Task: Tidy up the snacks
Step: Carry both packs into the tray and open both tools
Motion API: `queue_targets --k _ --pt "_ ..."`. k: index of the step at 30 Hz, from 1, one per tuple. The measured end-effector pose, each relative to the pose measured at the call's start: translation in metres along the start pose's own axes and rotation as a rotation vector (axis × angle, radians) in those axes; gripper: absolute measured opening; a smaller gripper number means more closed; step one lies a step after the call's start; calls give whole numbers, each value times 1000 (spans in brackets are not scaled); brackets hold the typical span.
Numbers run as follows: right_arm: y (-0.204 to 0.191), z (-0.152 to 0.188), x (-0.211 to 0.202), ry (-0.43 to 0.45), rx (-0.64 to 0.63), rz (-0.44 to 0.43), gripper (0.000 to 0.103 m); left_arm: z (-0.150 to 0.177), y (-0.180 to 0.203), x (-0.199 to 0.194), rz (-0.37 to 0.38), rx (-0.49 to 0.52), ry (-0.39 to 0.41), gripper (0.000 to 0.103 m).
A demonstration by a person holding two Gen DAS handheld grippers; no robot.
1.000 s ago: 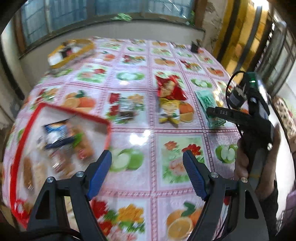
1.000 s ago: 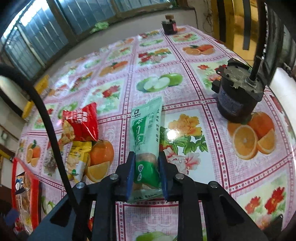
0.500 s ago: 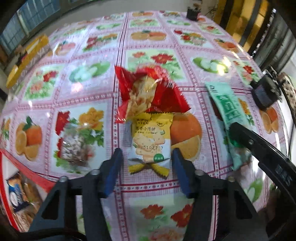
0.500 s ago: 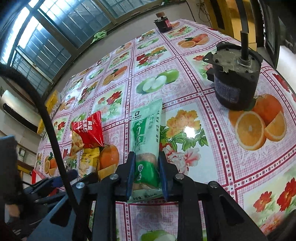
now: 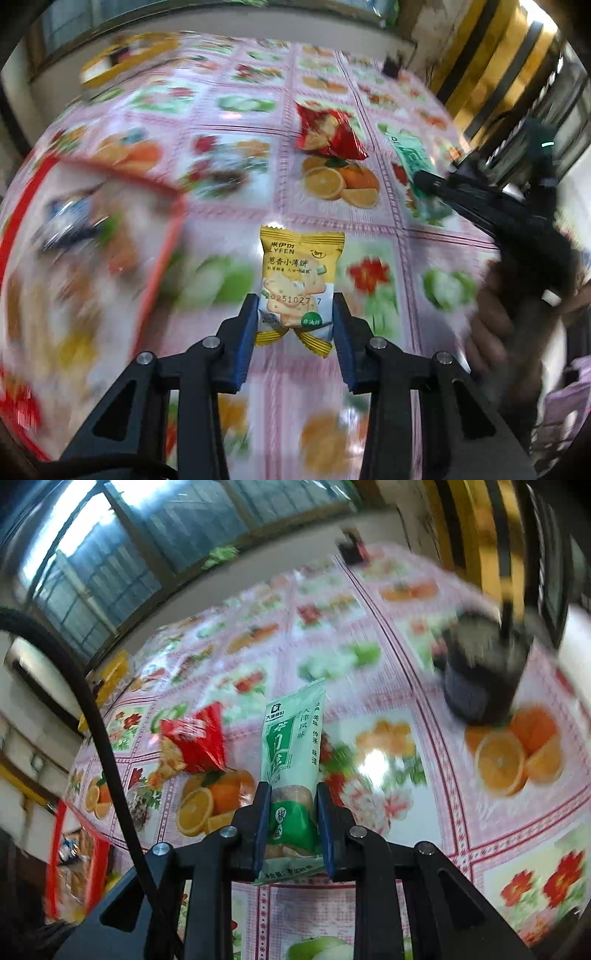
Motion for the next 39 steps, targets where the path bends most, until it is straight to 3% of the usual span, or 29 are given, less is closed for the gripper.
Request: queue_targets --k 4,8,11,15,19,24,30,34,39 --pt "-39 8 -29 30 -38 -136 23 18 -56 -70 -14 -116 116 40" --pt "-116 28 -71 26 -118 -318 23 29 -131 -112 -140 -235 199 40" --pt "-184 53 -89 -19 -212 -442 23 36 -166 -119 -185 -283 210 40" --pt "-268 97 -80 -156 -351 -555 23 42 -206 -121 -245 -331 253 40" --pt "-321 135 -52 -260 -451 -553 23 52 -230 -115 -230 -373 233 40" --pt "-340 156 -24 -323 -474 -505 23 51 -235 -100 -247 -331 216 40" --pt "-326 158 -5 -356 -491 -406 23 49 -237 -91 -212 -348 211 40" --pt "-323 158 -6 -353 -508 -403 23 43 -227 -86 -205 -314 195 40" --pt "-316 154 1 -350 -473 -426 24 35 -218 -66 -199 -301 118 41"
Point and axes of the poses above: each gripper's, at about its wrist camera, not at the fingertips, and x roughly the way its jaws point, y to its right, z to its underside, the point moved 9 cm from there along x, roughly the way its jaws point
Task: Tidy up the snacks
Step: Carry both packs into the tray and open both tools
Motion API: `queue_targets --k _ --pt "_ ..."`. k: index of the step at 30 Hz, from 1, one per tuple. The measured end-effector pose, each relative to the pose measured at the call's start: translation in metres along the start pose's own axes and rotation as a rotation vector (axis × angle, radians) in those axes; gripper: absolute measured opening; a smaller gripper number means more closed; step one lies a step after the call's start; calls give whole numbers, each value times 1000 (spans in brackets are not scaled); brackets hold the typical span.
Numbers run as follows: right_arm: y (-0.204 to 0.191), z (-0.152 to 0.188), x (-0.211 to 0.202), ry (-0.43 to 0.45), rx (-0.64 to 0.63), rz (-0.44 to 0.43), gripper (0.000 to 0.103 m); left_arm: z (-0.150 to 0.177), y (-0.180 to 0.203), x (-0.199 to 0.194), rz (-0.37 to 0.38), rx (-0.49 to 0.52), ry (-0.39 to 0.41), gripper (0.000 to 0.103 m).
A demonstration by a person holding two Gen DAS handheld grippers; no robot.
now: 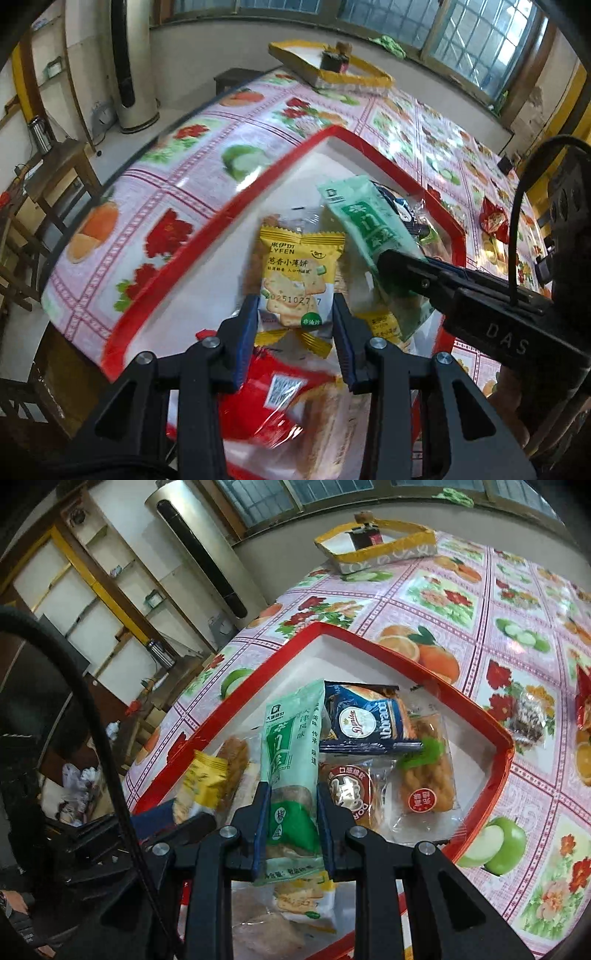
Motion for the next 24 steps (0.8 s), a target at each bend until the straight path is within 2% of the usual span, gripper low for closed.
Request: queue_targets --k 3,5,6,7,8,10,15,19,24 --pt "2 0 -4 5 -15 -41 26 1 6 1 -19 21 -5 43" --pt "3 -4 -11 13 -9 -68 35 2 7 -5 -48 39 6 55" --pt "2 -6 -17 21 -3 -88 40 2 8 -10 -54 40 18 68" --pt "1 -11 -25 40 -1 -116 47 1 10 -15 -49 42 41 75" --pt "1 -14 -29 50 -1 -127 52 0 12 -20 -48 50 60 76" --pt "2 -19 -41 77 6 -141 54 -1 18 -27 -54 62 77 76" --pt "17 -14 -78 139 75 -177 62 -2 41 -49 0 54 135 79" --pt "43 -1 -106 194 131 -150 68 4 68 -62 27 95 162 80" --pt "84 16 -142 259 209 -81 68 9 101 -65 131 95 134 81"
Point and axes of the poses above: each gripper's, at about its wrist camera, not at the fingertips, and x roughly the way its jaws point, y to its right, z to its underside, the point moved 9 cm from there along x, roughly the way its jaws point
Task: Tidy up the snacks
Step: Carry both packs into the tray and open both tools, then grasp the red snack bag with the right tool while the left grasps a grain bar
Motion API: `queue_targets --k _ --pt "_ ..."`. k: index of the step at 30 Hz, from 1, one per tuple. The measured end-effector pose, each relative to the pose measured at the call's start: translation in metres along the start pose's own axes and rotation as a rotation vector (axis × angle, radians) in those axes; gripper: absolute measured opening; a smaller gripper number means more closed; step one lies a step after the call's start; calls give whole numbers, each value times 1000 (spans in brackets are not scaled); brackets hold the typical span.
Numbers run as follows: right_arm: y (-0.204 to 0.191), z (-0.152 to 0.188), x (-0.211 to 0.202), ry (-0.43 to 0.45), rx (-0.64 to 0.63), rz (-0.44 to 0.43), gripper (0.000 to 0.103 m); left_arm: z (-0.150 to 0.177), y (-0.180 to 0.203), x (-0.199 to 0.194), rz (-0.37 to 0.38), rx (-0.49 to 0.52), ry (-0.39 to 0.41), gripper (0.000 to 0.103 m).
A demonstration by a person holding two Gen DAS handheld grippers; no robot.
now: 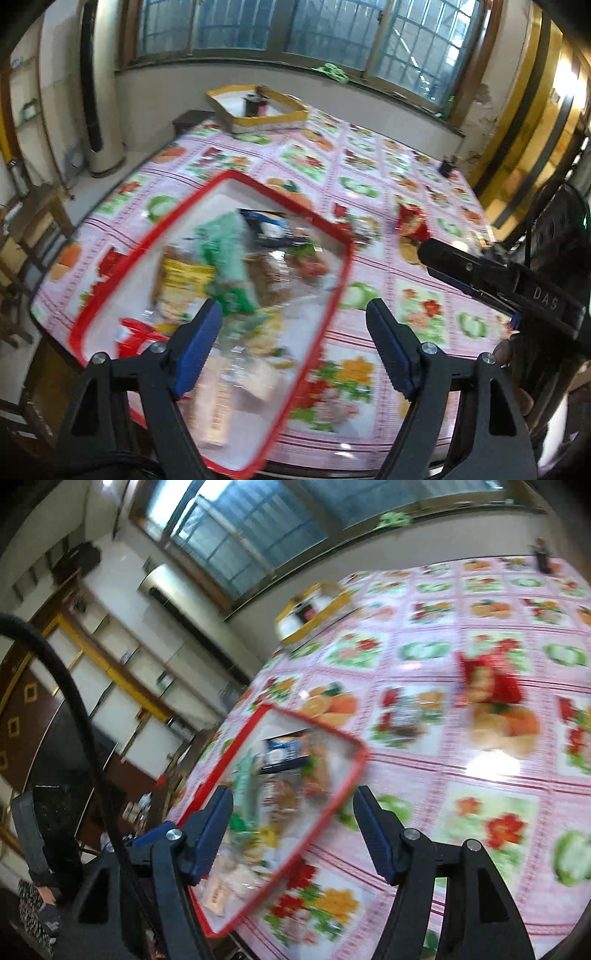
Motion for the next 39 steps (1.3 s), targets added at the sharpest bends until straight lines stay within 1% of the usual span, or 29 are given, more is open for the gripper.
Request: queue_targets --k 2,5,8,11,12,13,15,17,18,21,22,23,24,25,26,27,28,30,31,34,36,37,39 --pt "16 -5 -16 22 20 19 69 0 9 5 23 -1 -14 81" --pt "52 -16 -37 62 71 97 70 0 22 12 59 8 -31 81" --pt "87 -22 -46 78 128 169 70 0 30 20 82 11 -48 81" --pt "127 -32 -47 96 231 237 71 -1 37 26 97 32 -65 81" --pt "138 -39 -41 99 255 274 72 0 39 27 99 36 -67 81" --pt "142 -44 -34 94 247 283 72 -1 39 28 102 39 -70 81" --pt "149 -56 -13 49 240 293 72 -3 40 28 116 38 -70 81" --pt "156 -66 11 8 285 274 72 -5 37 29 110 32 -64 81" --pt "160 -72 22 -7 295 283 72 -5 35 29 108 27 -64 81" --pt "172 -95 43 -4 316 386 72 -6 27 31 117 -4 -80 81" --pt "174 -102 45 8 315 400 69 -6 24 30 117 -8 -80 81" --pt "169 -110 47 18 295 395 68 -7 20 29 111 -11 -72 81" --pt "164 -120 50 25 246 392 68 -8 18 28 105 -13 -69 81" --pt "157 -131 54 25 163 412 68 -8 15 28 105 -16 -68 81" --pt "151 -138 64 -4 70 421 68 -9 13 27 107 -20 -69 81" --pt "150 -139 73 -33 28 417 67 -9 12 27 107 -23 -69 81" --pt "156 -136 85 -67 9 426 63 -9 11 27 108 -26 -70 81" --pt "169 -125 93 -118 25 431 62 -7 11 27 118 -31 -72 81" --pt "175 -117 93 -139 33 431 59 -6 11 28 118 -30 -75 81" --pt "176 -100 73 -119 73 384 59 -3 14 29 118 -21 -79 81" --pt "177 -94 62 -99 79 388 62 -3 18 30 121 -14 -83 81" --pt "177 -90 60 -96 76 388 65 -3 20 30 125 -7 -84 81" --pt "175 -83 63 -105 62 375 65 -3 24 28 125 4 -78 81"
Point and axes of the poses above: each gripper's, at about its wrist camera, not at the fingertips, and x roughly the way its jaws point, y to its right, z to its underside, the point moved 9 cm from there along x, roughly the way its jaws point
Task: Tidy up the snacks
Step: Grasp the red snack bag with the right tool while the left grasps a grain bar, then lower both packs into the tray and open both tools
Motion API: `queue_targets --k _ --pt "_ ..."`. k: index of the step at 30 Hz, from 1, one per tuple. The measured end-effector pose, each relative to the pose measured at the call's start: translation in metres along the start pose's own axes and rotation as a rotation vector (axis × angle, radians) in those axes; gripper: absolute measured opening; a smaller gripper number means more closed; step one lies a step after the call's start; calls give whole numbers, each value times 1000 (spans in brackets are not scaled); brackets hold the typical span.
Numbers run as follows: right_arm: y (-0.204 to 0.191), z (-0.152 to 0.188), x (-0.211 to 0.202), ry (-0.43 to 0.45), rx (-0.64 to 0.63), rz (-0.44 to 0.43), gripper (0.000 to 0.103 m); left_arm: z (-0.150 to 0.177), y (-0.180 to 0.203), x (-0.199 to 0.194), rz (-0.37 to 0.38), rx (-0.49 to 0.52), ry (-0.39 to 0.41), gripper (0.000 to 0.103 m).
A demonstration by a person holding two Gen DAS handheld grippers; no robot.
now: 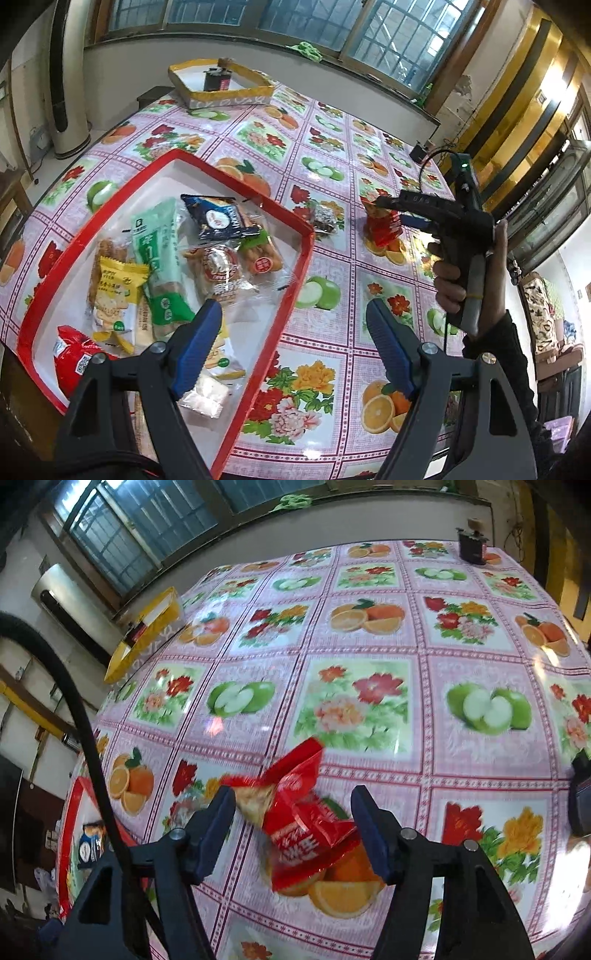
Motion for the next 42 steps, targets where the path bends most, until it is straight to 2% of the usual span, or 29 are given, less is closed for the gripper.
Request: queue_targets --k 3,4,5,6,9,16,18,20,22,23,24,25,26,28,29,30,31,35,39,42 --pt "-5 4 11 -13 -43 63 65 1 3 -1 -8 5 0 81" --pt "-6 6 14 -19 -55 80 60 1 4 -1 -11 7 -2 81" --pt "-5 8 16 -21 -54 96 44 1 5 -1 -15 8 -4 81" --pt "-2 10 16 -31 -46 116 38 1 6 0 -18 10 -7 81" --pt "5 18 2 -6 0 139 35 -2 15 8 -30 28 -18 81" --pt "20 30 -35 109 99 -45 34 -18 47 47 -90 108 -69 81" --pt "24 29 -33 113 124 -82 34 -32 57 62 -136 142 -70 81" --pt "32 30 -31 94 182 -74 34 -47 69 84 -174 200 -73 81" --pt "33 30 -31 81 229 -116 34 -61 77 118 -195 233 -132 80" --pt "33 31 -31 77 239 -136 34 -67 78 136 -205 248 -165 76" --pt "32 31 -32 76 242 -142 34 -74 77 154 -225 253 -194 66" --pt "34 31 -33 79 241 -128 34 -80 74 169 -250 258 -217 61" --pt "35 33 -34 86 244 -112 34 -85 71 182 -262 261 -238 61" --pt "33 34 -34 83 236 -103 34 -88 65 199 -278 266 -268 58" --pt "32 35 -36 83 235 -114 34 -88 59 205 -305 251 -286 53" --pt "30 34 -37 87 231 -120 34 -86 56 209 -312 240 -300 43" --pt "29 34 -38 90 224 -116 34 -84 56 212 -309 245 -313 39" --pt "28 32 -39 99 206 -106 34 -77 51 220 -331 225 -333 34" --pt "27 32 -37 94 200 -109 34 -75 51 218 -335 211 -308 33" --pt "27 31 -38 106 195 -115 34 -74 60 188 -277 164 -252 33"
Point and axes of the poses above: each gripper's, at about its wrist camera, not at the fingertips, and x roughly the way its jaws point, y to its right, z to its underside, the point moved 9 cm from there along x, roughly the way its jaws point
